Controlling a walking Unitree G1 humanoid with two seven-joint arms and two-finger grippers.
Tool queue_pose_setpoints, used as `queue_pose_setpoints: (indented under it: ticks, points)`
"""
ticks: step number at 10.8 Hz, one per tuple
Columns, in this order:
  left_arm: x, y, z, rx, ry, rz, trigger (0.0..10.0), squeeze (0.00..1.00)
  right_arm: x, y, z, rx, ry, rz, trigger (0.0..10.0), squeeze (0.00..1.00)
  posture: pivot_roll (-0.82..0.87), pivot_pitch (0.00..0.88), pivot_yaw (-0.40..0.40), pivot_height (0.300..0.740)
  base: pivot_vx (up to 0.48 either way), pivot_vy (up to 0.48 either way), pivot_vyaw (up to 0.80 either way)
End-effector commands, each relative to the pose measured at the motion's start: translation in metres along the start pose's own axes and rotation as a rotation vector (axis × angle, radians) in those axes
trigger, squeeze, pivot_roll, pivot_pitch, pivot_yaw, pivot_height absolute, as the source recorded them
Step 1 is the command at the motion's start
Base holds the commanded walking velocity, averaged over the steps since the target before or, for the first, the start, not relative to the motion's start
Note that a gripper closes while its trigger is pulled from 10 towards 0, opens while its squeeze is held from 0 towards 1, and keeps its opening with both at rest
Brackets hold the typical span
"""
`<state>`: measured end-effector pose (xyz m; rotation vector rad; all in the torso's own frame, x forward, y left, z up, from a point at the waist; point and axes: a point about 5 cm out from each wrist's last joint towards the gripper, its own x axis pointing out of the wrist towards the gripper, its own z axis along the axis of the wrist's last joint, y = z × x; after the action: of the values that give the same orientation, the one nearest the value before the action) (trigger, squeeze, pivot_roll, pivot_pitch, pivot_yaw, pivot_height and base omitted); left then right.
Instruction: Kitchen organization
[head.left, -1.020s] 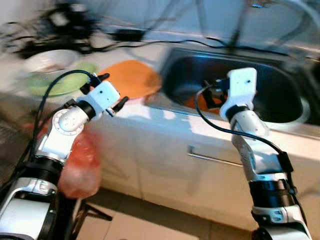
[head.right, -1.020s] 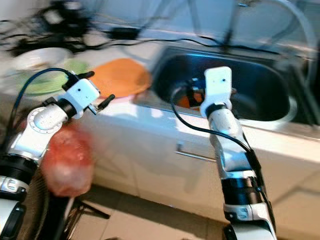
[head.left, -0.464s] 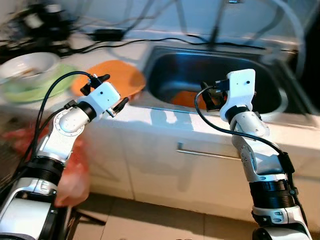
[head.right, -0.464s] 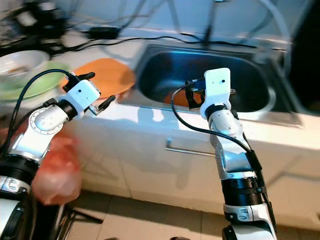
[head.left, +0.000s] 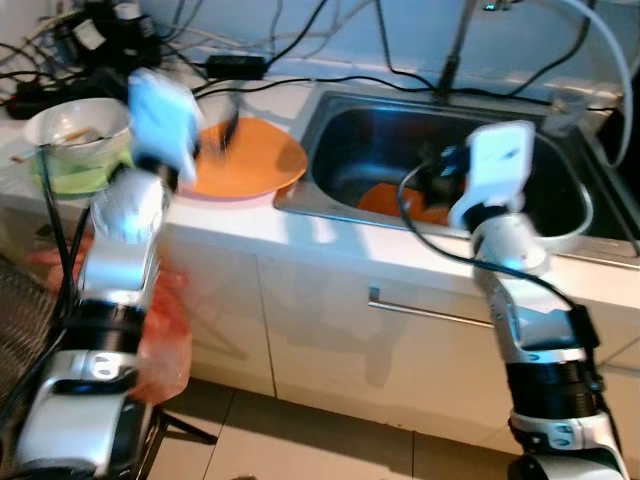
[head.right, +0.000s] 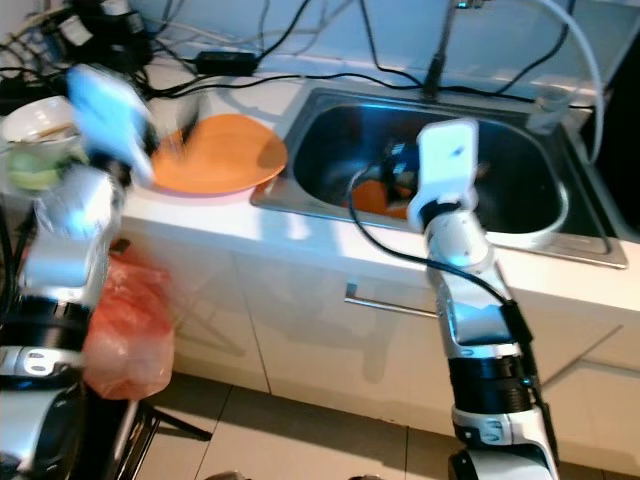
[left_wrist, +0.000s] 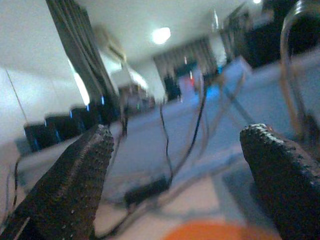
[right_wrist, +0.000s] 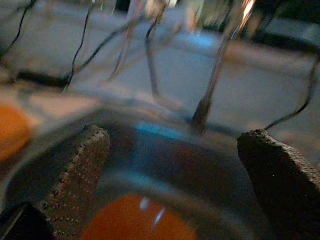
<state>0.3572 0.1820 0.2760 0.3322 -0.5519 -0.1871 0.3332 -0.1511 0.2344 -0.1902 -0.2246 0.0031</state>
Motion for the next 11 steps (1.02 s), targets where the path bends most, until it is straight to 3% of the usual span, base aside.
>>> queue_pose_setpoints:
  ticks: [1, 4, 10, 11]
  points:
    - [0.005, -0.002, 0.015, -0.052, -0.045, 0.034, 10.0, 0.00, 0.001, -0.009, 0.024, -0.029, -0.104, -0.061, 10.0, 0.00, 0.02, 0.000, -0.010, 0.740, 0.000, 0.000, 0.00]
    - [0.004, -0.025, 0.033, -0.144, -0.107, 0.011, 10.0, 0.00, -0.004, -0.009, 0.041, -0.063, -0.172, -0.078, 10.0, 0.00, 0.01, 0.000, -0.005, 0.740, 0.106, 0.000, 0.00]
    - [0.005, -0.022, 0.033, -0.158, -0.069, 0.013, 10.0, 0.00, -0.004, -0.009, 0.039, -0.070, -0.162, -0.078, 10.0, 0.00, 0.01, 0.000, -0.003, 0.740, 0.464, 0.000, 0.00]
    - [0.005, -0.022, 0.034, -0.166, -0.072, 0.013, 10.0, 0.00, -0.004, -0.009, 0.039, -0.070, -0.160, -0.077, 10.0, 0.00, 0.01, 0.000, -0.003, 0.740, 0.000, 0.000, 0.00]
